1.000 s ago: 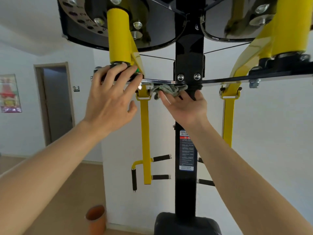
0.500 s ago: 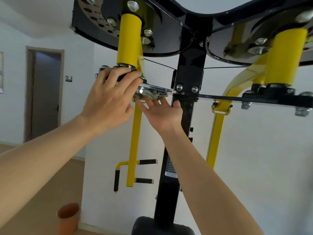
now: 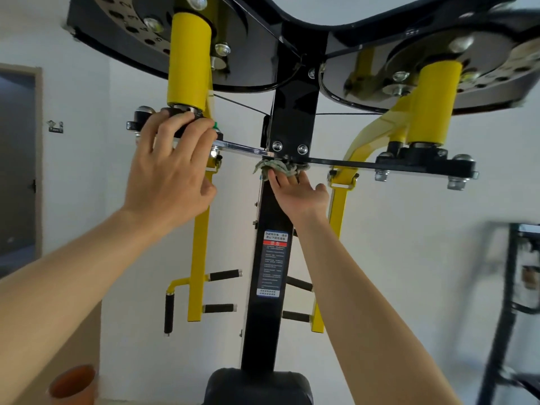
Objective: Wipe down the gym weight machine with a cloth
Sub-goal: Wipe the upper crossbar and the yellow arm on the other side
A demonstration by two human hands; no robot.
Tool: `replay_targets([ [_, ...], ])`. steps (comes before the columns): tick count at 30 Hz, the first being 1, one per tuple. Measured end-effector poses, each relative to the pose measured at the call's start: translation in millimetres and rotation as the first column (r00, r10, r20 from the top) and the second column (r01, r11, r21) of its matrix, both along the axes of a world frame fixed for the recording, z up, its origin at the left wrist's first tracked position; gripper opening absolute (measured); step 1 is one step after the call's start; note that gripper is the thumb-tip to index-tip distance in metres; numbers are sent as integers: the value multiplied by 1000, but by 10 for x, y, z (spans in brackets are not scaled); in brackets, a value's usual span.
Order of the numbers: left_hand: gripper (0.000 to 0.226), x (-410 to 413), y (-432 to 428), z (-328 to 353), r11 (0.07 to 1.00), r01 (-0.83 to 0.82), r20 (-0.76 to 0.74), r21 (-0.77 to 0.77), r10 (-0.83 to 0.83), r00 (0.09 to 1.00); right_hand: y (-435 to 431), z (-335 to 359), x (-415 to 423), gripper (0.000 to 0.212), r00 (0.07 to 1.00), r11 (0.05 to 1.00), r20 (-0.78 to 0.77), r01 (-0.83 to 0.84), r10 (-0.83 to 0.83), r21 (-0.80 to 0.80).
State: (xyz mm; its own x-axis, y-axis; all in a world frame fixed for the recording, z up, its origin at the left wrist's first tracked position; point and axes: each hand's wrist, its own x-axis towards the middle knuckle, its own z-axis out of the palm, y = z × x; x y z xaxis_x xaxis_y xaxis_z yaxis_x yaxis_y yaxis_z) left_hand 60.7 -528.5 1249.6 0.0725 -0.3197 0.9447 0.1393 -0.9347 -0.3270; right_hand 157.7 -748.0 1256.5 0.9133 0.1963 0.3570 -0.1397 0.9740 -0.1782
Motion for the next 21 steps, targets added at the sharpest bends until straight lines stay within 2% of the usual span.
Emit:
replay_targets([
  [7,64,19,38,14,999,39,-14,-9,-40,999,-231,-3,-215,54,975,974,4,223,-223,39],
  [14,64,7,116,34,996,71,-14,48,-70,997,-416,-4,-357,50,857,857,-23,515,-514,2],
  [17,62,2,124,39,993,109,-20,56,-108,994,-281,71,-312,46,856,857,-45,513,-515,-55],
  [21,61,46,124,30,985,166,15,55,-167,986,-70,57,-263,49,899,893,-24,432,-438,-125],
])
